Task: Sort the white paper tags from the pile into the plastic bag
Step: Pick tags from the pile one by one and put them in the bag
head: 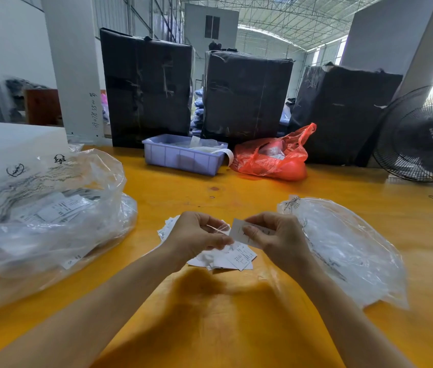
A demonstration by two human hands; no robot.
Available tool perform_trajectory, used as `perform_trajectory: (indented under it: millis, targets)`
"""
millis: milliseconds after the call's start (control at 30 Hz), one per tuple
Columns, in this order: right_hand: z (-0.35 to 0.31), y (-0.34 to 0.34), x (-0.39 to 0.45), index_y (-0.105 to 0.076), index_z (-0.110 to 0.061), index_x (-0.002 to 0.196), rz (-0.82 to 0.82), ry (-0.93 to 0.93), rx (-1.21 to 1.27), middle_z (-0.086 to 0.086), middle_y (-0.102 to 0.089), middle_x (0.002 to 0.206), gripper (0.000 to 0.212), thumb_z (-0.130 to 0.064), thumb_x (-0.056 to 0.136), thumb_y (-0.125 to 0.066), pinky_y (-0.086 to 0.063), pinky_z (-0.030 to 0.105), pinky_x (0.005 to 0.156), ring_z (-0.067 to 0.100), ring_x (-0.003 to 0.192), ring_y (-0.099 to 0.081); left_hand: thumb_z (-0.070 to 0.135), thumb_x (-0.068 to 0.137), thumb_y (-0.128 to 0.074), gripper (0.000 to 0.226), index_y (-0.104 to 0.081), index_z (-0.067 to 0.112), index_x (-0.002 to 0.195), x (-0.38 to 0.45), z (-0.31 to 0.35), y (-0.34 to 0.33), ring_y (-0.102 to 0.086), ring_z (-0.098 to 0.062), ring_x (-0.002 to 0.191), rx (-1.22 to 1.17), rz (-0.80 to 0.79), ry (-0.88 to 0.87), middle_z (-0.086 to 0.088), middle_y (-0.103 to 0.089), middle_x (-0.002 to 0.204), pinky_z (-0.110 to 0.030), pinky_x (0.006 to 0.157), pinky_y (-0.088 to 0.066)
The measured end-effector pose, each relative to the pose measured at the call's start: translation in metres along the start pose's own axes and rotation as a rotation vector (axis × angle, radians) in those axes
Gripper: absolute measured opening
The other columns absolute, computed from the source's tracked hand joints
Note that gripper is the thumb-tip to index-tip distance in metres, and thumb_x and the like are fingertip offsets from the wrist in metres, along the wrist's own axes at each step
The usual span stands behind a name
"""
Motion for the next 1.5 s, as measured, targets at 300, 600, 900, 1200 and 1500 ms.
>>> perform_trajectory:
  millis: [300,600,900,1200,1500]
  targets:
    - [-0.007,0.008,0.001,-0.075,-0.010,0.088,0.104,0.073,0.076,-0.008,-0.068,0.076,0.009,-0.007,0.079,-0.073,-0.046,0.010,0.060,0.000,0.072,-0.062,-0.003,0.069,-0.079,0.023,-0.067,0.004,0.088,0.000,0.000,0.001,-0.069,-0.015,0.061,-0.132,-0.035,0.092,-0.021,-0.072,0.088,-0.017,0.058,-0.054]
    - [-0.009,0.003,-0.003,-0.075,-0.010,0.088,0.086,0.170,-0.112,-0.009,-0.066,0.076,0.009,-0.010,0.080,-0.074,-0.052,0.018,0.061,0.005,0.072,-0.064,-0.001,0.073,-0.077,0.022,-0.066,0.007,0.090,0.001,0.000,0.000,-0.070,-0.013,0.062,-0.067,-0.081,0.063,-0.015,-0.073,0.079,-0.017,0.056,-0.053]
    - [-0.008,0.001,-0.003,-0.075,-0.014,0.086,0.055,0.137,-0.095,-0.005,-0.070,0.076,0.007,-0.012,0.080,-0.073,-0.050,0.019,0.061,0.006,0.071,-0.064,0.003,0.074,-0.078,0.029,-0.065,0.003,0.100,-0.001,0.001,-0.001,-0.070,-0.011,0.064,0.009,-0.130,0.036,-0.008,-0.074,0.075,-0.016,0.054,-0.050]
    - [-0.002,0.001,-0.001,-0.075,-0.018,0.083,-0.043,0.009,-0.009,-0.008,-0.069,0.073,0.007,-0.013,0.079,-0.074,-0.053,0.027,0.062,0.006,0.069,-0.065,0.012,0.087,-0.065,0.014,-0.066,0.005,0.100,-0.001,0.003,-0.001,-0.072,-0.014,0.071,-0.008,-0.189,0.055,-0.007,-0.075,0.083,-0.017,0.057,-0.053]
    - [-0.002,-0.003,-0.006,-0.075,-0.016,0.092,-0.310,-0.196,0.147,0.005,-0.072,0.087,0.010,-0.013,0.085,-0.069,-0.048,0.023,0.069,0.012,0.079,-0.063,0.017,0.092,-0.060,0.011,-0.070,0.014,0.088,0.000,-0.001,-0.007,-0.060,-0.008,0.053,0.068,-0.115,0.022,-0.004,-0.065,0.070,-0.020,0.055,-0.054]
Point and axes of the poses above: each hand's wrist, its own x-axis towards the middle knuckle, its own y-axis out of the back of the hand, z = x × y, the point moved 2 cm from there along x, towards the middle knuckle
